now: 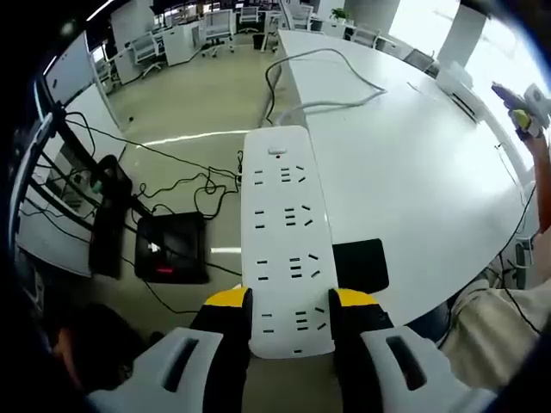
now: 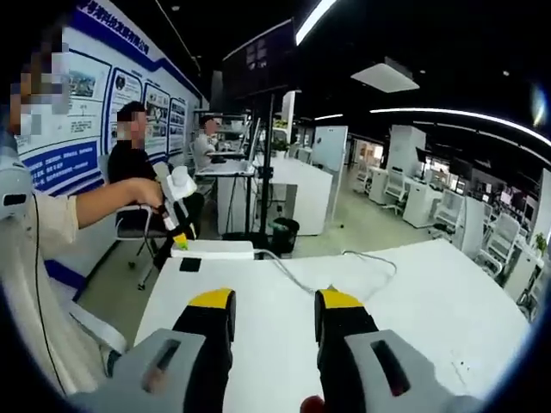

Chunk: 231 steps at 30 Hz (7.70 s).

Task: Pick up the power strip scattered on the table, fix it on the side mounting bracket of the table, and press the switch

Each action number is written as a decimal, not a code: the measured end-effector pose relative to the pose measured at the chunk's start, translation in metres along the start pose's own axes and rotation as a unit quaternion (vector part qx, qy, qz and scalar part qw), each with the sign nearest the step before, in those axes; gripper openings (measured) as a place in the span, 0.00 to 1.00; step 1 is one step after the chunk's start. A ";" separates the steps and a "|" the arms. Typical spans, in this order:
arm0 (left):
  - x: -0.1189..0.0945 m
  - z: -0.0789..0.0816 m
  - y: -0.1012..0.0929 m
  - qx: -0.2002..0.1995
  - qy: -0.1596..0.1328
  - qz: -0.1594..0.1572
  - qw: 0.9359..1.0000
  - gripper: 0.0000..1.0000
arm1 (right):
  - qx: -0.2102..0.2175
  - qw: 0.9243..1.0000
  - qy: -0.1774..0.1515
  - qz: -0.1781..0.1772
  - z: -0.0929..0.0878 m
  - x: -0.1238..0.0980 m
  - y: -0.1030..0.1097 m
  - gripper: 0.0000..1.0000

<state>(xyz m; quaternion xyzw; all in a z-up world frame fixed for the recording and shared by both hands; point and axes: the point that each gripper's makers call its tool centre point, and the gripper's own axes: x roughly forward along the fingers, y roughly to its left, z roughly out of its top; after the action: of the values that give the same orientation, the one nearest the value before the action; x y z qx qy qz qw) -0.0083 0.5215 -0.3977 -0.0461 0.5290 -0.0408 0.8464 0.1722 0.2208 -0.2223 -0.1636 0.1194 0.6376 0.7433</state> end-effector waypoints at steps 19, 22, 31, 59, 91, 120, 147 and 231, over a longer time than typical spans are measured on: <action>0.000 -0.001 0.001 -0.002 -0.001 0.001 1.000 0.40 | -0.031 0.995 0.054 0.077 0.032 0.081 0.023 0.32; 0.001 -0.001 0.002 -0.003 -0.002 0.001 1.000 0.40 | -0.036 0.994 0.058 0.086 0.037 0.093 0.026 0.32; 0.002 0.001 0.004 -0.001 0.005 0.001 1.000 0.40 | -0.050 0.990 0.074 0.111 0.050 0.138 0.034 0.29; 0.002 0.005 0.008 0.003 0.012 0.000 1.000 0.40 | -0.067 0.982 0.104 0.143 0.059 0.216 0.044 0.19; 0.001 0.002 0.003 0.009 0.003 -0.002 1.000 0.40 | -0.041 0.973 0.154 0.169 0.029 0.283 0.073 0.03; 0.003 0.007 0.013 0.012 -0.001 -0.001 1.000 0.40 | -0.017 0.968 0.183 0.168 0.004 0.320 0.103 0.00; 0.001 0.000 0.000 0.013 -0.010 -0.003 1.000 0.40 | -0.022 0.958 0.250 0.138 -0.034 0.348 0.111 0.00; 0.003 0.015 -0.006 0.097 -0.082 -0.032 0.991 0.16 | 0.046 0.926 0.358 0.106 -0.045 0.361 0.102 0.00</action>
<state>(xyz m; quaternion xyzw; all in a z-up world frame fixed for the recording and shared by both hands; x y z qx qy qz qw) 0.0067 0.5161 -0.3935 0.0160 0.4495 -0.1150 0.8857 0.1297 0.5448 -0.4121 -0.3331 0.4238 0.6051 0.5859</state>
